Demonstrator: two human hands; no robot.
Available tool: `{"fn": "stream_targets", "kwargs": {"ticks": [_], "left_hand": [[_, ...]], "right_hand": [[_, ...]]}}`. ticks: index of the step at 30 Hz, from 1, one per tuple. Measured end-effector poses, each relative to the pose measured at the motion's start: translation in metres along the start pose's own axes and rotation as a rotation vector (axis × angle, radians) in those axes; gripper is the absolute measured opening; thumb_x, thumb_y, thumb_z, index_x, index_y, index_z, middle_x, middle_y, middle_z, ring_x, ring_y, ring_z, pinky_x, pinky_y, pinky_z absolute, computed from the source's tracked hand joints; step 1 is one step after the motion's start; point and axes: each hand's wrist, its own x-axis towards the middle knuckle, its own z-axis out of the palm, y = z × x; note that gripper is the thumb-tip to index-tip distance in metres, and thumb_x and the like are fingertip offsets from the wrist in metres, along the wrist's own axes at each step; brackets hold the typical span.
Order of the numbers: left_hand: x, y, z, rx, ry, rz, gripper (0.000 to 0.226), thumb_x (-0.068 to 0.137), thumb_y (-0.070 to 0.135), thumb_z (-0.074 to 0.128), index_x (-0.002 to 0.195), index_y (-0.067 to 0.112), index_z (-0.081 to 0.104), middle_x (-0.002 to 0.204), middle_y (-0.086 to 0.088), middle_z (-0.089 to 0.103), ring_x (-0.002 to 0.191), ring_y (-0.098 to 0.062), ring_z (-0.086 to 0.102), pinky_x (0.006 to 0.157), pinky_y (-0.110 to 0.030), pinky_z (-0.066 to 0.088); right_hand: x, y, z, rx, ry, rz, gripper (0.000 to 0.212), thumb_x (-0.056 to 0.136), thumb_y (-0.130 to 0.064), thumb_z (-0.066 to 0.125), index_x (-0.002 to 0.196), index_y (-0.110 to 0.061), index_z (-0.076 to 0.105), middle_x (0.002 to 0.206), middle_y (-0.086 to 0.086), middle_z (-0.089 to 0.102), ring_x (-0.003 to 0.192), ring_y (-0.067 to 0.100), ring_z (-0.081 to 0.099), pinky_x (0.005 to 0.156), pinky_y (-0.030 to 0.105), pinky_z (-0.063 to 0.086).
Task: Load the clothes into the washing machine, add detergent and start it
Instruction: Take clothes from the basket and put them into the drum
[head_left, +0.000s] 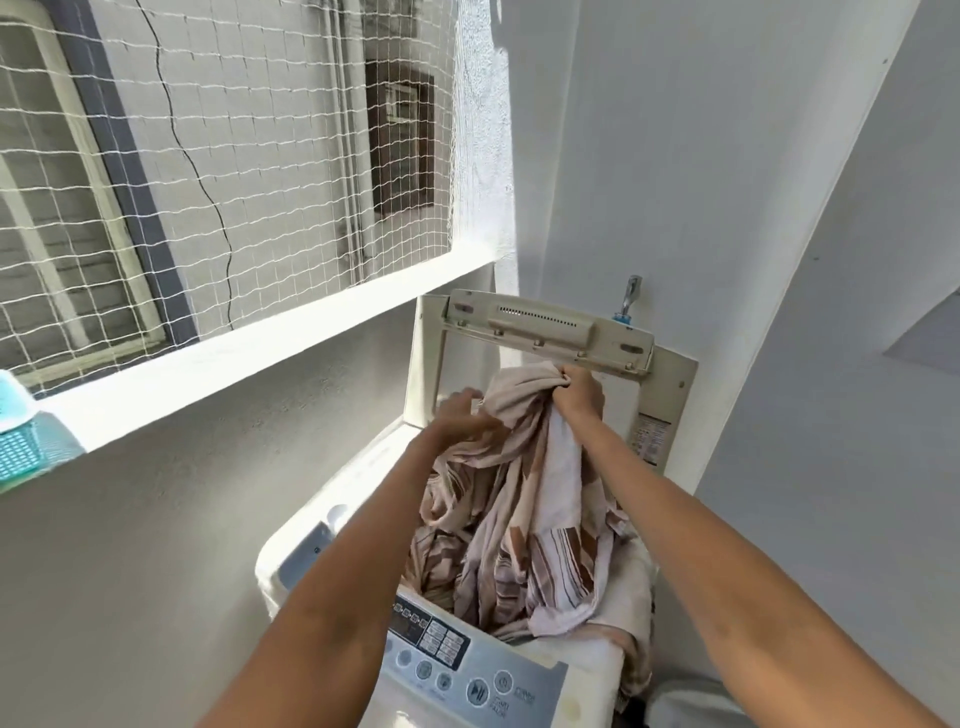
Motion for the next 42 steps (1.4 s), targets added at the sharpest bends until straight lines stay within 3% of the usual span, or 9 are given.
{"fn": "stream_targets", "kwargs": {"ticks": [3, 8, 11, 15, 20, 24, 33, 37, 42], "left_hand": [[-0.008, 0.016, 0.002, -0.308, -0.034, 0.128, 0.076, 0.081, 0.021, 0.073, 0.144, 0.013, 0.031, 0.130, -0.002, 0.045, 0.120, -0.017, 0.046, 0.101, -0.031, 0.041], [-0.006, -0.002, 0.026, -0.083, 0.361, 0.014, 0.032, 0.079, 0.016, 0.058, 0.108, 0.022, 0.069, 0.111, -0.004, 0.070, 0.104, -0.026, 0.064, 0.085, -0.034, 0.050], [-0.015, -0.013, 0.035, -0.197, 0.478, -0.096, 0.032, 0.081, 0.008, 0.052, 0.105, 0.018, 0.072, 0.107, -0.009, 0.072, 0.101, -0.029, 0.065, 0.083, -0.034, 0.049], [-0.015, -0.023, 0.042, -0.211, 0.518, -0.199, 0.035, 0.080, 0.004, 0.051, 0.106, 0.016, 0.071, 0.104, -0.016, 0.071, 0.099, -0.035, 0.064, 0.084, -0.037, 0.049], [-0.012, -0.028, 0.058, -0.193, 0.506, -0.207, 0.036, 0.079, 0.003, 0.051, 0.105, 0.016, 0.072, 0.103, -0.015, 0.071, 0.097, -0.035, 0.064, 0.083, -0.037, 0.048], [-0.007, -0.031, 0.076, -0.254, 0.503, -0.226, 0.033, 0.080, 0.002, 0.050, 0.101, 0.013, 0.072, 0.099, -0.016, 0.071, 0.093, -0.034, 0.064, 0.076, -0.033, 0.047], [-0.004, -0.028, 0.050, -0.327, 0.614, -0.258, 0.035, 0.080, 0.004, 0.051, 0.106, 0.015, 0.071, 0.102, -0.015, 0.071, 0.095, -0.035, 0.064, 0.081, -0.035, 0.048], [-0.002, -0.015, 0.022, -0.354, 0.693, -0.212, 0.033, 0.078, 0.001, 0.050, 0.100, 0.012, 0.073, 0.099, -0.015, 0.072, 0.090, -0.034, 0.065, 0.074, -0.032, 0.047], [-0.003, 0.002, -0.015, -0.356, 0.749, -0.141, 0.029, 0.078, 0.001, 0.051, 0.094, 0.009, 0.073, 0.093, -0.016, 0.072, 0.084, -0.032, 0.066, 0.066, -0.029, 0.043]], "right_hand": [[-0.004, -0.002, 0.013, -0.011, -0.212, -0.078, 0.035, 0.082, -0.001, 0.050, 0.113, -0.010, 0.063, 0.117, 0.014, 0.064, 0.108, 0.032, 0.057, 0.076, 0.027, 0.039], [-0.012, 0.014, -0.003, 0.031, -0.846, -0.090, 0.059, 0.085, -0.010, 0.067, 0.137, -0.008, 0.040, 0.125, 0.006, 0.051, 0.114, 0.018, 0.050, 0.084, 0.016, 0.047], [-0.016, 0.061, -0.011, -0.232, -0.751, -0.052, 0.078, 0.078, -0.029, 0.077, 0.141, -0.009, 0.037, 0.139, 0.013, 0.047, 0.126, 0.027, 0.048, 0.105, 0.037, 0.040], [-0.059, 0.144, 0.001, -0.782, -0.751, 0.055, 0.071, 0.077, -0.039, 0.073, 0.135, -0.012, 0.044, 0.141, 0.010, 0.046, 0.127, 0.028, 0.046, 0.102, 0.037, 0.042], [-0.109, 0.205, 0.019, -0.934, -0.685, 0.109, 0.067, 0.079, -0.049, 0.067, 0.135, -0.019, 0.043, 0.136, 0.008, 0.038, 0.128, 0.029, 0.035, 0.100, 0.042, 0.041], [-0.103, 0.202, 0.025, -0.929, -0.502, -0.011, 0.028, 0.095, -0.015, 0.045, 0.121, -0.017, 0.057, 0.127, 0.006, 0.054, 0.119, 0.029, 0.045, 0.090, 0.038, 0.046], [-0.040, 0.110, 0.011, -0.503, -0.236, 0.183, 0.030, 0.096, -0.015, 0.040, 0.121, -0.003, 0.051, 0.122, 0.019, 0.060, 0.113, 0.036, 0.057, 0.086, 0.038, 0.046], [0.015, 0.012, 0.006, 0.069, -0.126, 0.194, 0.016, 0.093, -0.016, 0.043, 0.088, -0.012, 0.058, 0.080, 0.009, 0.059, 0.083, 0.029, 0.061, 0.073, 0.034, 0.050], [0.041, -0.087, -0.012, 0.761, -0.183, 0.215, 0.014, 0.095, -0.005, 0.043, 0.089, -0.008, 0.055, 0.089, 0.013, 0.058, 0.077, 0.025, 0.062, 0.062, 0.034, 0.060]]}}
